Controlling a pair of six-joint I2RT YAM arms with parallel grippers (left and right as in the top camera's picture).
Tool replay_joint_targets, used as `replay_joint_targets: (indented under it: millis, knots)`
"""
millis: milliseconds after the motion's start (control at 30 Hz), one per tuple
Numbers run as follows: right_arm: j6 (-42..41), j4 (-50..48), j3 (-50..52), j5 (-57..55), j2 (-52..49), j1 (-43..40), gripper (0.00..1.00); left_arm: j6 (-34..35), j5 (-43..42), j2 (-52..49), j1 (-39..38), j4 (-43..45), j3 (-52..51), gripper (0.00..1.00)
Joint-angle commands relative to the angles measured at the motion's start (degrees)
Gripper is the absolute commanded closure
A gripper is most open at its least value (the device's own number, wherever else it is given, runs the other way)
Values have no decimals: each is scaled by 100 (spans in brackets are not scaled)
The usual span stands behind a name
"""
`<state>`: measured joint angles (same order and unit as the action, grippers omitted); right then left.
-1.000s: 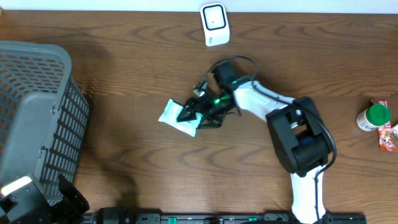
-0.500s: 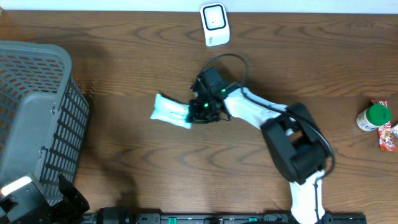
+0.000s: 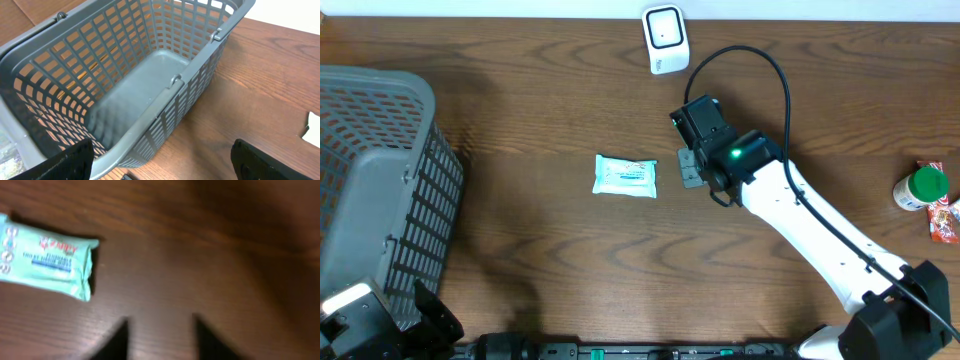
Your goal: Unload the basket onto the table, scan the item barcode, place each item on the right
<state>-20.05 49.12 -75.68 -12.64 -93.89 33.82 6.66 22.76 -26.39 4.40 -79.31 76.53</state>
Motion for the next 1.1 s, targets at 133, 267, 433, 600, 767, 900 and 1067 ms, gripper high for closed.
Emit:
replay_joint_targets:
  millis: [133,267,433,600,767,900,1067]
  knots:
    - [-219,-675,122,2208,-863,33,1,11,15,39,20,0,17,12]
    - [-433,-1296,122,2238,-1462,310,1,11,15,39,20,0,17,12]
    - [-435,-1875,122,2218,-2050,337,1,11,15,39,20,0,17,12]
    - [-433,-2041,122,2221,-2511,297,1,11,15,39,20,0,17,12]
    - [-393,-1947,122,2221,-2964,304,2,11,15,39,20,0,17,12]
    - [-186,-1676,125,2186,-3106,302,71,11,15,39,20,0,17,12]
    - [-76,-1755,96,1825,-3104,256,99,11,15,39,20,0,17,12]
